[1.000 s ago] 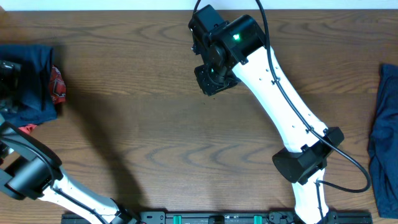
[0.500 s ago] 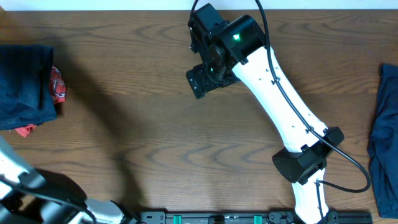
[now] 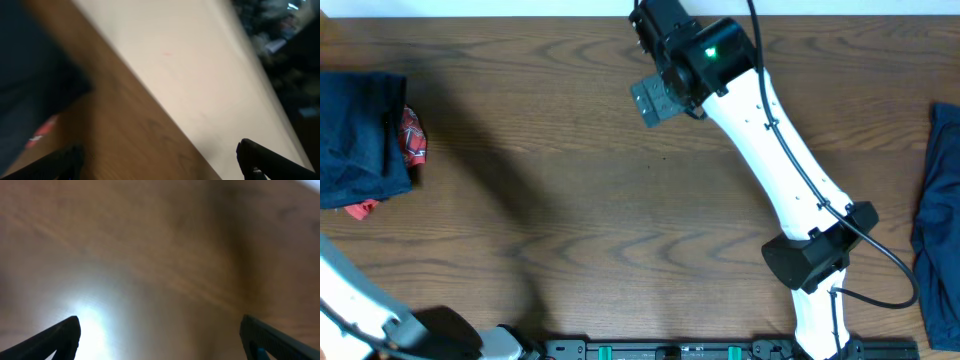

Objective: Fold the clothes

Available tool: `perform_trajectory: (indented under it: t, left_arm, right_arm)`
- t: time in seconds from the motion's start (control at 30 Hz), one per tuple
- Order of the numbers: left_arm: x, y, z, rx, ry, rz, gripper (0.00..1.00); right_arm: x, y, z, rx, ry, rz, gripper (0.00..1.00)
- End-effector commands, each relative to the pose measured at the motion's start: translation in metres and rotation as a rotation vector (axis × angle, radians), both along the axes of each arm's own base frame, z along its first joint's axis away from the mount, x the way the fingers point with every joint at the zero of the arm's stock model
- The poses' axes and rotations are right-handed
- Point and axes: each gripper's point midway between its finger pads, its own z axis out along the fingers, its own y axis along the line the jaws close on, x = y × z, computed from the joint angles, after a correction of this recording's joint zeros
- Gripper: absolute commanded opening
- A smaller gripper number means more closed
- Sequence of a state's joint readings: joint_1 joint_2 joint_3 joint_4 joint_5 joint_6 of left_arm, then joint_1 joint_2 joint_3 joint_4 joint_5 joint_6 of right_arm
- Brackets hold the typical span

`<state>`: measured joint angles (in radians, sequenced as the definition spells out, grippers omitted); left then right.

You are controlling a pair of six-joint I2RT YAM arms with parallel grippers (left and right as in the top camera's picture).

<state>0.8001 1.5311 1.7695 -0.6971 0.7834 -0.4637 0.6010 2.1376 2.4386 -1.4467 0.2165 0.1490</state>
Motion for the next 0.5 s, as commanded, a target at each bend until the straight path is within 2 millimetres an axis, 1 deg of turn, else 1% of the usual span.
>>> perform_trajectory:
  t: [0.0,0.1,0.13,0.23,0.37,0.47]
  left_arm:
    - [-0.017,-0.048,0.045,0.076,-0.127,-0.176,0.98]
    - [-0.034,-0.075,0.068,0.131,-0.189,-0.249,0.98]
    - [-0.042,-0.086,0.077,0.151,-0.211,-0.272,0.98]
    - [-0.062,-0.111,0.095,0.223,-0.257,-0.319,0.98]
    - [-0.087,-0.139,0.117,0.35,-0.318,-0.349,0.98]
    - [-0.104,-0.168,0.13,0.479,-0.403,-0.473,0.98]
  right_arm:
    - [0.015,-0.008,0.007,-0.043,-0.066,0.021,0.99]
    - [0.027,-0.004,0.014,-0.012,-0.116,0.016,0.99]
    - [0.034,0.0,0.019,0.009,-0.149,0.014,0.99]
    - [0.043,0.006,0.026,0.038,-0.193,0.011,0.99]
    - [0.045,0.007,0.028,0.045,-0.202,0.011,0.99]
    - [0.044,0.008,0.027,0.049,-0.197,0.015,0.99]
